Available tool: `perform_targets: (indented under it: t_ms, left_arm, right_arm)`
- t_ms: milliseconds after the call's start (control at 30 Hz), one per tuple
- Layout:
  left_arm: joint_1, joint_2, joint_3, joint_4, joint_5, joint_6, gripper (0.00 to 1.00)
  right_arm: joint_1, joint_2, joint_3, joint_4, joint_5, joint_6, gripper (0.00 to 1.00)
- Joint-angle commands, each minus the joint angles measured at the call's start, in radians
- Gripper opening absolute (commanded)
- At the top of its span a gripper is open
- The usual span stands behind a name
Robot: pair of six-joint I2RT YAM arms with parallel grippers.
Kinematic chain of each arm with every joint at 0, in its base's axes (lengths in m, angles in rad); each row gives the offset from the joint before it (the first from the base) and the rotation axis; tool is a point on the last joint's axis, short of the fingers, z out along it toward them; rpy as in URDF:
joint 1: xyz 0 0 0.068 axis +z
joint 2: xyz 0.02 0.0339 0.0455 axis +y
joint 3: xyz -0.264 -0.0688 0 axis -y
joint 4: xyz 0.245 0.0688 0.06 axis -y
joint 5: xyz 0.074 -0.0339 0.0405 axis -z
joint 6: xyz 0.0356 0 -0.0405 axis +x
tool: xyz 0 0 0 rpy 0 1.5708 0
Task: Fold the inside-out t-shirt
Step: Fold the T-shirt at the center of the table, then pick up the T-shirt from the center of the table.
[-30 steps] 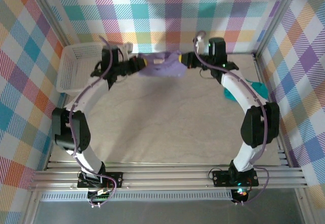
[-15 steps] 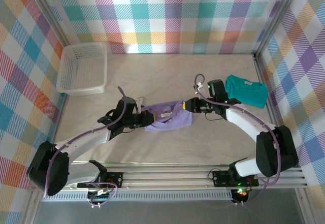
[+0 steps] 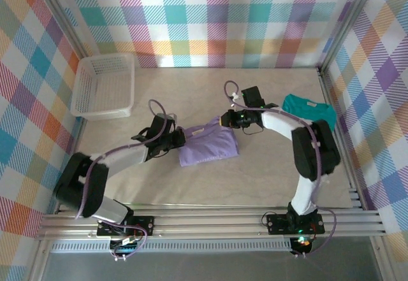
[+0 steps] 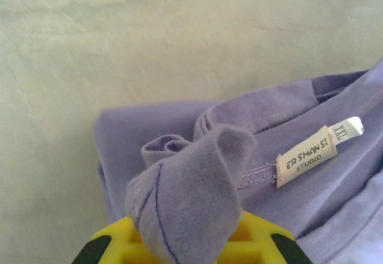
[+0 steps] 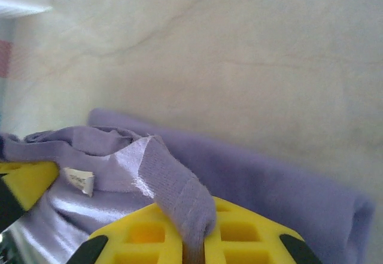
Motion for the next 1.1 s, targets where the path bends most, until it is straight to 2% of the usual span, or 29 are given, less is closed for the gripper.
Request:
perform_targets:
  t_ms: [0,167,300,400,467,533,600,700,1067]
  left_arm:
    - [0.018,0.104,0.074,0.016,-0.056,0.074,0.12]
    - [0.025,0.174,0.145,-0.02,-0.122,0.094,0.37]
    - [0.025,0.116,0.169,-0.099,-0.127,0.1,0.5]
    - [0.025,0.022,0.158,-0.194,-0.164,0.076,0.64]
    - [0.022,-0.035,0.14,-0.24,-0.122,0.072,0.7]
    - [0.005,-0.082,0.104,-0.223,-0.004,0.061,0.74]
    - [-0.027,-0.101,0.075,-0.186,0.072,0.042,0.76]
    - [-0.052,-0.073,0.066,-0.147,0.124,0.036,0.75]
    - [-0.05,0.096,-0.054,0.013,0.144,0.005,0.71]
  right_arm:
    - [0.0,0.091,0.058,-0.087,0.088,-0.049,0.11]
    - [-0.002,0.117,0.166,-0.17,0.144,-0.087,0.3]
    - [-0.011,0.001,0.135,-0.25,0.175,-0.137,0.46]
    - [-0.019,-0.114,0.049,-0.3,0.19,-0.137,0.58]
    - [-0.018,-0.163,-0.004,-0.32,0.172,-0.114,0.66]
    - [-0.019,-0.179,-0.049,-0.306,0.099,-0.059,0.75]
    - [-0.017,-0.17,-0.073,-0.279,0.043,-0.011,0.8]
    - [-0.017,-0.126,-0.07,-0.249,0.003,0.017,0.82]
    - [0.043,0.022,-0.092,-0.15,-0.061,0.102,0.82]
